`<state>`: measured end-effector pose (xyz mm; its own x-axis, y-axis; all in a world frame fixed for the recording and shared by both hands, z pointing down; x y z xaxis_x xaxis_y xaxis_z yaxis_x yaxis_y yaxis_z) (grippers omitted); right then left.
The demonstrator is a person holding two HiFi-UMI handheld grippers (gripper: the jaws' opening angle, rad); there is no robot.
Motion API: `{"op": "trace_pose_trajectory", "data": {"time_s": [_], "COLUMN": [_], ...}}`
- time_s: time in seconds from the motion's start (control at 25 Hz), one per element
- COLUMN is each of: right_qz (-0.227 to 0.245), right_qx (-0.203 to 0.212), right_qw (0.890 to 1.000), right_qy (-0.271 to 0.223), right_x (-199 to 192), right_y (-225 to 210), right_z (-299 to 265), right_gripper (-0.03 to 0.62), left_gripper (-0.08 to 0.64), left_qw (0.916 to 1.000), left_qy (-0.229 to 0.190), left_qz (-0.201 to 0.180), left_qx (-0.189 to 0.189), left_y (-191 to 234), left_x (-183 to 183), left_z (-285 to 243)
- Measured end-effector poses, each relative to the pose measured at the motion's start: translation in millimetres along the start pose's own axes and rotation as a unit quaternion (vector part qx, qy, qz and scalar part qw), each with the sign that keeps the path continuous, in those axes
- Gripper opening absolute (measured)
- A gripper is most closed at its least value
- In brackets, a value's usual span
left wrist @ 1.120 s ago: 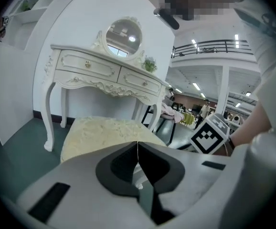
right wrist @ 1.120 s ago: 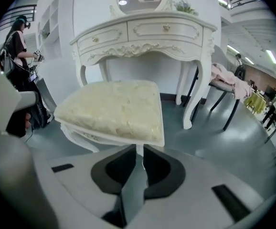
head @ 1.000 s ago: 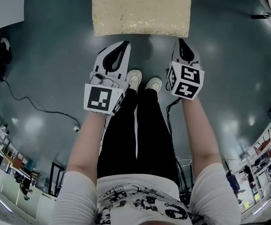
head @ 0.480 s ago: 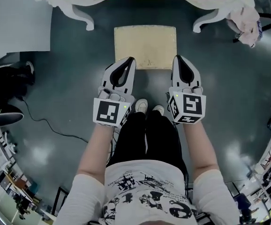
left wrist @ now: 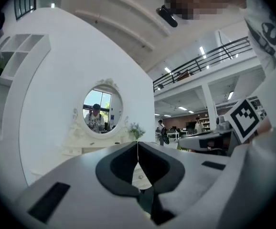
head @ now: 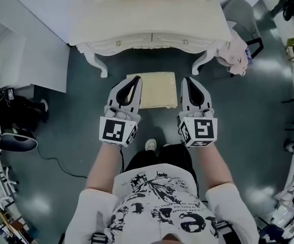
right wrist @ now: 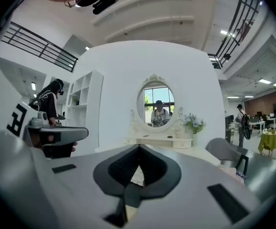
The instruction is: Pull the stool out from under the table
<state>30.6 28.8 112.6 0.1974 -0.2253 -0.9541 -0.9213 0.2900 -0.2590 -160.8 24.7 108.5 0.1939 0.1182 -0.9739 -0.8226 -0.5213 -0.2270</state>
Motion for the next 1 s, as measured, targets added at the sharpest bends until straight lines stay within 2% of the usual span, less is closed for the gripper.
{"op": "trace_pose_trajectory", "data": {"time_s": [0.12, 0.28, 0.4, 0.6, 1.0], "right_qz": [-0.001, 0.003, 0.008, 0.011, 0.001], "right_qx": [0.006, 0.013, 0.022, 0.031, 0.024], "right_qw": [1.0, 1.0, 1.0, 0.999, 1.0], "right_qy": [0.003, 0.0, 0.001, -0.013, -0.005], "right_x": [18.1, 28.2, 29.8, 45.1, 53.8], "right_y": [18.1, 41.0, 51.4, 54.7, 53.9], "right_z": [20.8, 40.8, 47.3, 50.8, 57.4], "right_gripper": [0.017, 0.017, 0.017, 0.017, 0.017], "left_gripper": [0.021, 0.021, 0.02, 0.02, 0.02], "left_qw": [0.9996, 0.9991, 0.9994, 0.999, 0.9996], "left_qy": [-0.024, -0.041, -0.033, -0.045, -0.027], "left_qz": [-0.013, -0.003, 0.005, 0.004, -0.008], "left_qx": [0.008, 0.009, 0.004, 0.003, 0.006], "left_y": [11.3, 15.5, 12.0, 10.1, 7.7], "left_x": [39.2, 71.0, 78.2, 95.5, 94.2], "left_z": [6.5, 27.4, 43.2, 58.0, 71.8]}}
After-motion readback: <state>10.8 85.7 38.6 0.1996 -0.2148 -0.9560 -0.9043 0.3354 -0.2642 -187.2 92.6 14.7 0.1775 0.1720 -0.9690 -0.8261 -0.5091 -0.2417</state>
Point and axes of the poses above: the fingertips, and each gripper's own axes: z backward along the fingers, y to its left, x out of its top, the point moved 6 cm from there along z, backward along the fingers, and after that the axes turned 15 degrees about -z, right-handed, at the moved point
